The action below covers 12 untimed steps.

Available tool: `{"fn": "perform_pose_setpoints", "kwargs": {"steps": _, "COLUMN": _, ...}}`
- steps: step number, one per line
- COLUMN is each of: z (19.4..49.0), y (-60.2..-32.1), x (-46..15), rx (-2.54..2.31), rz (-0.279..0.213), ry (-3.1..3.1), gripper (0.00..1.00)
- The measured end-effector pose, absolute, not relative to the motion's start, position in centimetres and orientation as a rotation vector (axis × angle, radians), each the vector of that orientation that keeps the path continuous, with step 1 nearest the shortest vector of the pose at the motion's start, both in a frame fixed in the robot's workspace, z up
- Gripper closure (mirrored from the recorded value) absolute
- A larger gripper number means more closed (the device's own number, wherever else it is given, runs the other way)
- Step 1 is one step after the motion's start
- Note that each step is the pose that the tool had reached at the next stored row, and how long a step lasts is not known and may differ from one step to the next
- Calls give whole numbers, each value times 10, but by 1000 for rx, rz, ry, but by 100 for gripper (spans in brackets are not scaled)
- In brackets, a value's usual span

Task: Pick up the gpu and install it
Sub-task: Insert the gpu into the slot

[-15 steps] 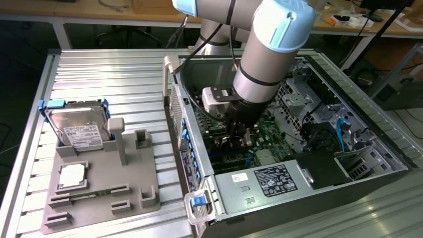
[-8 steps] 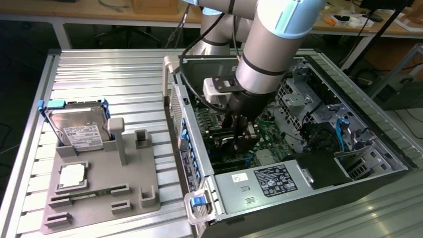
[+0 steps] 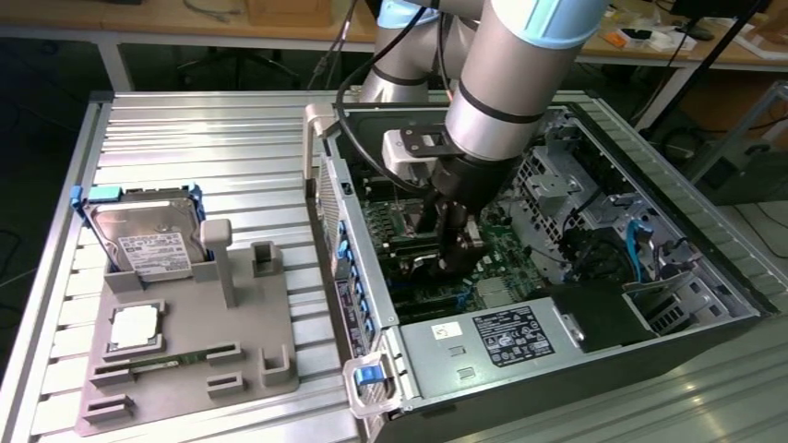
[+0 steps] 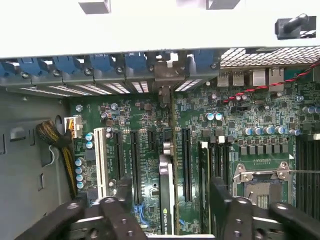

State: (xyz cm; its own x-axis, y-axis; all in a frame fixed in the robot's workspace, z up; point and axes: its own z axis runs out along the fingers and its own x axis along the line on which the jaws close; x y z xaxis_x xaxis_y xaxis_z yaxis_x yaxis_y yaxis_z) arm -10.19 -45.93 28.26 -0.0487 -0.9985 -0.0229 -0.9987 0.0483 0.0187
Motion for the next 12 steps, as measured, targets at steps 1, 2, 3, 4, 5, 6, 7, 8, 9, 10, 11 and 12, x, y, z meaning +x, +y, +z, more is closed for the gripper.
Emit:
{"fn": "perform_pose_setpoints", "kwargs": {"steps": 1, "z": 283, "y": -459, "x": -102, "rx": -2164, "rz": 46, "ry": 2272, "gripper": 38}}
{"fn": "perform_pose_setpoints", "kwargs": {"steps": 2, "z": 283, "y": -459, "x": -102, "rx": -2164, "rz": 46, "ry": 2272, "gripper": 44}}
{"fn": "perform_pose_setpoints", "kwargs": {"steps": 3, "z": 283, "y": -459, "x": -102, "rx": -2164, "rz": 46, "ry": 2272, "gripper": 50}}
{"fn": "perform_pose_setpoints", "kwargs": {"steps": 4, "z": 283, "y": -459, "x": -102, "rx": -2164, "rz": 46, "ry": 2272, "gripper": 50}}
{"fn": "perform_pose_setpoints", "kwargs": {"steps": 5, "z": 283, "y": -459, "x": -102, "rx": -2164, "rz": 46, "ry": 2272, "gripper": 56}}
{"fn": "perform_pose_setpoints", "kwargs": {"steps": 6, "z": 283, "y": -459, "x": -102, "rx": -2164, "rz": 46, "ry": 2272, "gripper": 62}}
{"fn": "perform_pose_setpoints", "kwargs": {"steps": 7, "z": 283, "y": -459, "x": -102, "rx": -2164, "rz": 46, "ry": 2272, "gripper": 68}}
{"fn": "perform_pose_setpoints", "kwargs": {"steps": 8, "z": 283, "y": -459, "x": -102, "rx": -2164, "rz": 46, "ry": 2272, "gripper": 68}}
{"fn": "perform_pose_setpoints", "kwargs": {"steps": 9, "z": 283, "y": -459, "x": -102, "rx": -2164, "rz": 46, "ry": 2272, "gripper": 74}}
{"fn": "perform_pose_setpoints", "kwargs": {"steps": 10, "z": 283, "y": -459, "x": -102, "rx": -2164, "rz": 46, "ry": 2272, "gripper": 80}}
{"fn": "perform_pose_setpoints", "kwargs": {"steps": 11, "z": 283, "y": -459, "x": -102, "rx": -2164, "rz": 46, "ry": 2272, "gripper": 80}}
{"fn": "perform_pose_setpoints", "kwargs": {"steps": 12, "z": 283, "y": -459, "x": -102, "rx": -2164, "rz": 46, "ry": 2272, "gripper": 86}}
